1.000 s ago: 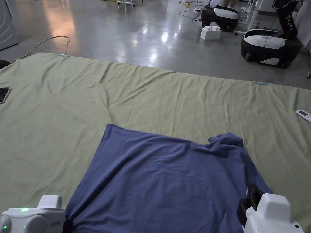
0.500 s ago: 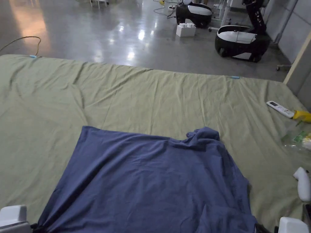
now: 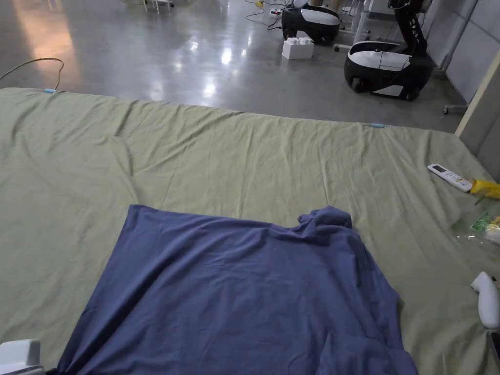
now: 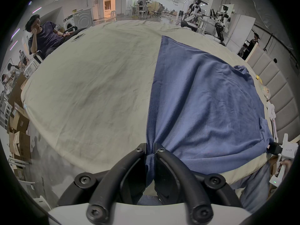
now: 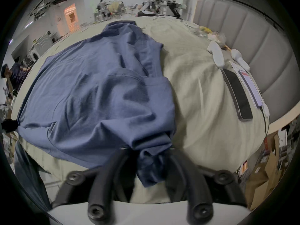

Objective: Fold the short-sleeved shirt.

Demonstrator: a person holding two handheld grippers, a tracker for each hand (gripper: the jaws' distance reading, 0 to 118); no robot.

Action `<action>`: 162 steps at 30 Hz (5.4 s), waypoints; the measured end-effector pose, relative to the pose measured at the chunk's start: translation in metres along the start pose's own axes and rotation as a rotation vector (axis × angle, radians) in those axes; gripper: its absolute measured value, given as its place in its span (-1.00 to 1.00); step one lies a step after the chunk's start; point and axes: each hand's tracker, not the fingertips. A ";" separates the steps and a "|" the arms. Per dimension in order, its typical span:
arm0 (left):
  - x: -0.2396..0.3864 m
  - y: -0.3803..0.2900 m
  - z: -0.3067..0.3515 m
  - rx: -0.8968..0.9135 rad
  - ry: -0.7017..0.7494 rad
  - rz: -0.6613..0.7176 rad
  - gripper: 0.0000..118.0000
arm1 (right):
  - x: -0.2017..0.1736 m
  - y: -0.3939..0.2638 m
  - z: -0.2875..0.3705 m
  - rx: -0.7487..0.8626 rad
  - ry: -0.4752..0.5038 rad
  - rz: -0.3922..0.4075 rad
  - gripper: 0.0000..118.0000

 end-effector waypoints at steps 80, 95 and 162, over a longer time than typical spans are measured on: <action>0.109 0.074 0.103 0.809 -0.044 -0.156 -0.91 | -0.083 0.105 0.119 1.012 -0.034 -0.032 -0.91; 0.049 0.079 0.044 0.482 -0.001 -0.065 -0.98 | -0.090 0.095 0.114 0.971 -0.019 0.028 -0.98; 0.019 0.112 -0.005 0.191 -0.118 -0.035 -0.91 | -0.003 0.144 -0.054 0.147 0.021 0.070 -0.92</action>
